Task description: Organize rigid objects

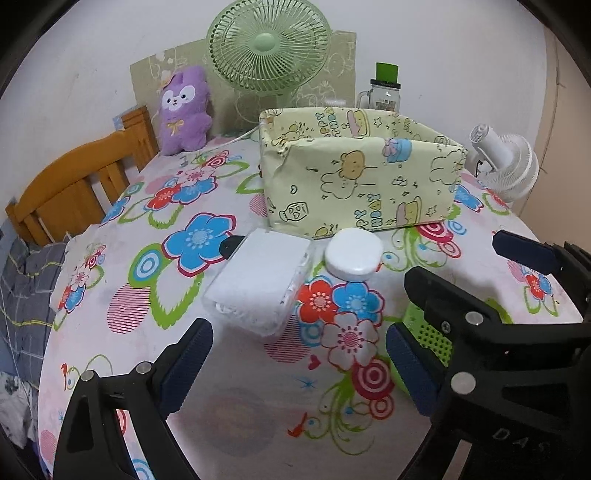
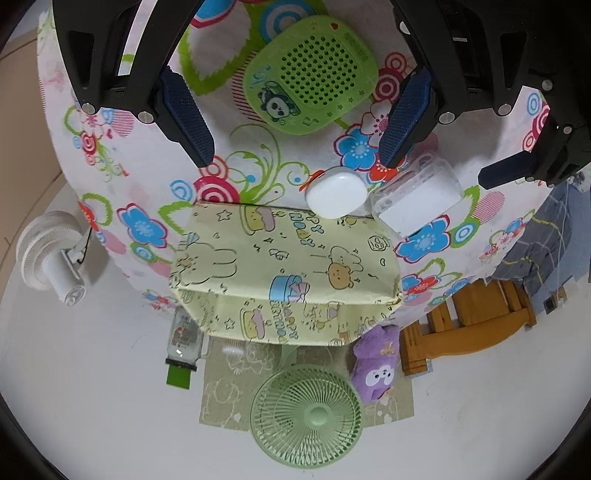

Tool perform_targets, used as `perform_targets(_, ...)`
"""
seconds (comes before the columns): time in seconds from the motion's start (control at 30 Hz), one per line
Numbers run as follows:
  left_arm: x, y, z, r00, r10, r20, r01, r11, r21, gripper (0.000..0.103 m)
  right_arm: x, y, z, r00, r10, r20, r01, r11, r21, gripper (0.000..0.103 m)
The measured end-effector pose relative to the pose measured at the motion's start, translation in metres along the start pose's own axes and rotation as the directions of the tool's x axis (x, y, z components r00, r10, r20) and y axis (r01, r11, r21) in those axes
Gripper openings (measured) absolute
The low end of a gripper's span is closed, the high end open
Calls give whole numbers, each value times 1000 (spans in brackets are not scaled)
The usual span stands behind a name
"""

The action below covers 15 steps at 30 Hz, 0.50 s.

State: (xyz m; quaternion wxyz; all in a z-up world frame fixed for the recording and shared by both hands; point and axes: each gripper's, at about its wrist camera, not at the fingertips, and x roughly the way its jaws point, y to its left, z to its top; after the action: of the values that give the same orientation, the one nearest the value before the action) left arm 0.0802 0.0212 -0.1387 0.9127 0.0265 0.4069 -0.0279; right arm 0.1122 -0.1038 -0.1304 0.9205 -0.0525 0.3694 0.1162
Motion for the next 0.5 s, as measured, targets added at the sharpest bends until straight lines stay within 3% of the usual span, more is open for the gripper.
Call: perform_targets(0.5, 30, 14, 17, 999, 39, -32, -38, 999, 24, 95, 36, -3, 12, 999, 24, -45, -22, 999, 44, 92)
